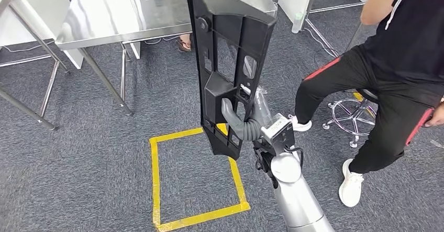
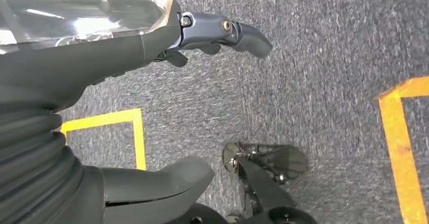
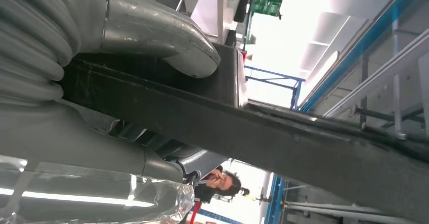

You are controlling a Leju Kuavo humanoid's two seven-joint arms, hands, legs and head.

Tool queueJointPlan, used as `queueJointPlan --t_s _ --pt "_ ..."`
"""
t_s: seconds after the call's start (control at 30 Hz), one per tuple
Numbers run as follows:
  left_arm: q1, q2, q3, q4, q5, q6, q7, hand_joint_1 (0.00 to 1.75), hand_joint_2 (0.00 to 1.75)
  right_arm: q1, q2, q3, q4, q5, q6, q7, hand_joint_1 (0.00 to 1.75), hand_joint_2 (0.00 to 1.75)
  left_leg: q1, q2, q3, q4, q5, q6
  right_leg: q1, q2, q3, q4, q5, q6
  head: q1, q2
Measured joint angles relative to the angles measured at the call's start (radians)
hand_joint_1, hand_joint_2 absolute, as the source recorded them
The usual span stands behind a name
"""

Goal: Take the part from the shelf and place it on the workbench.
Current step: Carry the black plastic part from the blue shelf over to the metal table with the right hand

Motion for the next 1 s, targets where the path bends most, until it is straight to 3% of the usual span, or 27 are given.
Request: queueJointPlan --t_s 0.07,0.13,0.17,0.2,0.23,0.27,0.33,0.37,0.43,0.53,0.63,0.67,0.7,0.73,0.77,0.8,0.83,0.9,1.0 --pt "-0.001 -0.001 0.000 0.000 0.000 0.000 0.000 0.00 1.75 -0.001 0.001 0.000 0.000 0.000 0.000 0.000 1.75 1.75 0.000 0.011 -0.046 0.091 -0.047 -0.001 0.004 -0.001 0.003 -0.001 -0.002 -0.011 -0.001 0.000" --pt "-0.001 -0.001 0.000 0.000 0.000 0.000 0.001 0.00 1.75 0.000 0.001 0.001 0.000 0.000 0.000 0.000 1.75 1.75 -0.002 0.015 -0.121 0.225 -0.099 0.000 0.012 -0.003 0.004 -0.001 -0.006 -0.017 -0.002 0.000" --pt "0.000 -0.001 0.000 0.000 0.000 0.000 0.002 0.00 1.75 0.000 0.001 0.001 0.001 0.001 0.000 0.000 1.75 1.75 -0.003 0.015 -0.148 0.265 -0.105 0.004 0.016 -0.004 0.005 0.000 -0.008 -0.020 -0.002 0.000" --pt "0.000 -0.001 0.000 0.000 0.000 0.000 0.003 0.00 1.75 0.001 0.001 0.001 0.001 0.002 -0.001 0.000 1.75 1.75 -0.006 0.015 -0.159 0.271 -0.091 0.011 0.021 -0.004 0.008 0.000 -0.010 -0.023 -0.002 0.000" --pt "0.000 -0.001 0.000 0.000 0.000 0.000 0.004 0.00 1.75 0.001 0.001 0.001 0.002 0.003 -0.001 0.000 1.75 1.75 -0.010 0.015 -0.149 0.239 -0.060 0.021 0.026 -0.004 0.013 -0.001 -0.012 -0.027 -0.002 0.000" --pt "0.000 -0.001 0.000 0.000 0.000 0.000 0.004 0.00 1.75 0.001 0.001 0.001 0.002 0.004 -0.001 -0.001 1.75 1.75 -0.017 0.015 -0.124 0.176 -0.019 0.035 0.029 -0.004 0.018 -0.001 -0.015 -0.030 -0.002 0.000" --pt "-0.002 0.000 0.000 0.000 0.000 0.000 0.005 0.00 1.75 -0.001 0.002 0.001 0.002 0.005 -0.002 -0.002 1.75 1.75 -0.032 0.020 -0.071 0.061 0.030 0.062 0.035 -0.004 0.027 -0.005 -0.021 -0.032 -0.001 0.000" --pt "-0.002 0.001 0.001 0.000 -0.001 0.000 0.005 0.00 1.75 -0.002 0.003 0.001 0.003 0.005 -0.002 -0.003 1.75 1.75 -0.038 0.023 -0.057 0.030 0.037 0.071 0.035 -0.004 0.029 -0.008 -0.022 -0.031 -0.001 0.000" --pt "-0.003 0.001 0.001 0.000 -0.002 0.000 0.008 0.00 1.75 -0.003 0.005 0.002 0.004 0.005 -0.002 -0.004 1.75 1.75 -0.047 0.025 -0.049 0.013 0.033 0.078 0.034 -0.006 0.032 -0.017 -0.024 -0.021 -0.001 0.000" --pt "-0.002 0.000 0.001 -0.001 -0.004 0.000 0.012 0.00 1.75 -0.005 0.009 0.003 0.005 0.006 -0.002 -0.004 1.75 1.75 -0.041 0.021 -0.018 -0.028 0.044 0.080 0.037 -0.010 0.022 0.007 -0.037 -0.011 0.000 0.000" --pt "-0.004 -0.002 0.001 -0.001 -0.005 0.000 0.013 0.00 1.75 -0.006 0.007 0.004 0.009 0.006 -0.003 -0.006 1.75 1.75 -0.041 0.019 0.002 -0.041 0.041 0.083 0.037 -0.010 -0.075 0.174 -0.091 -0.014 0.001 0.000" --pt "-0.004 -0.002 0.001 -0.001 -0.006 0.000 0.013 0.00 1.75 -0.005 0.006 0.004 0.011 0.006 -0.003 -0.006 1.75 1.75 -0.042 0.017 0.005 -0.041 0.037 0.083 0.036 -0.010 -0.109 0.221 -0.099 -0.011 0.002 0.000" --pt "-0.003 -0.003 0.001 -0.001 -0.006 0.000 0.014 0.00 1.75 -0.003 0.005 0.004 0.014 0.006 -0.003 -0.006 1.75 1.75 -0.042 0.015 0.009 -0.041 0.033 0.083 0.036 -0.010 -0.126 0.233 -0.092 -0.003 0.001 0.000" --pt "-0.003 -0.004 0.001 -0.001 -0.007 0.000 0.015 0.00 1.75 -0.002 0.004 0.004 0.015 0.006 -0.003 -0.006 1.75 1.75 -0.042 0.012 0.014 -0.040 0.028 0.080 0.036 -0.011 -0.124 0.208 -0.068 0.006 0.001 0.000" --pt "-0.002 -0.005 0.001 0.000 -0.008 0.000 0.016 0.00 1.75 -0.002 0.004 0.004 0.016 0.006 -0.003 -0.006 1.75 1.75 -0.042 0.010 0.021 -0.038 0.022 0.077 0.034 -0.011 -0.101 0.145 -0.032 0.017 0.002 0.000" --pt "-0.002 -0.006 0.001 0.000 -0.009 0.000 0.017 0.00 1.75 -0.003 0.004 0.004 0.017 0.006 -0.003 -0.006 1.75 1.75 -0.043 0.008 0.027 -0.035 0.014 0.072 0.033 -0.011 -0.071 0.074 0.002 0.023 0.002 0.000" --pt "-0.002 -0.007 0.001 -0.001 -0.009 0.000 0.017 0.00 1.75 -0.003 0.004 0.004 0.017 0.006 -0.003 -0.006 1.75 1.75 -0.045 0.006 0.030 -0.031 0.005 0.067 0.032 -0.012 -0.043 0.016 0.027 0.022 0.002 0.000" --pt "-0.002 -0.007 0.002 -0.001 -0.009 0.001 0.018 0.00 1.75 -0.003 0.004 0.004 0.018 0.005 -0.003 -0.006 1.75 1.75 -0.048 0.005 0.033 -0.026 -0.006 0.057 0.034 -0.011 -0.017 -0.033 0.043 0.004 0.001 0.000" --pt "-0.003 -0.007 0.002 -0.001 -0.009 0.001 0.018 0.00 1.75 -0.003 0.005 0.004 0.019 0.005 -0.004 -0.006 1.75 1.75 -0.044 0.006 0.033 -0.019 -0.019 0.043 0.030 -0.009 -0.008 -0.037 0.038 -0.020 0.000 0.000"
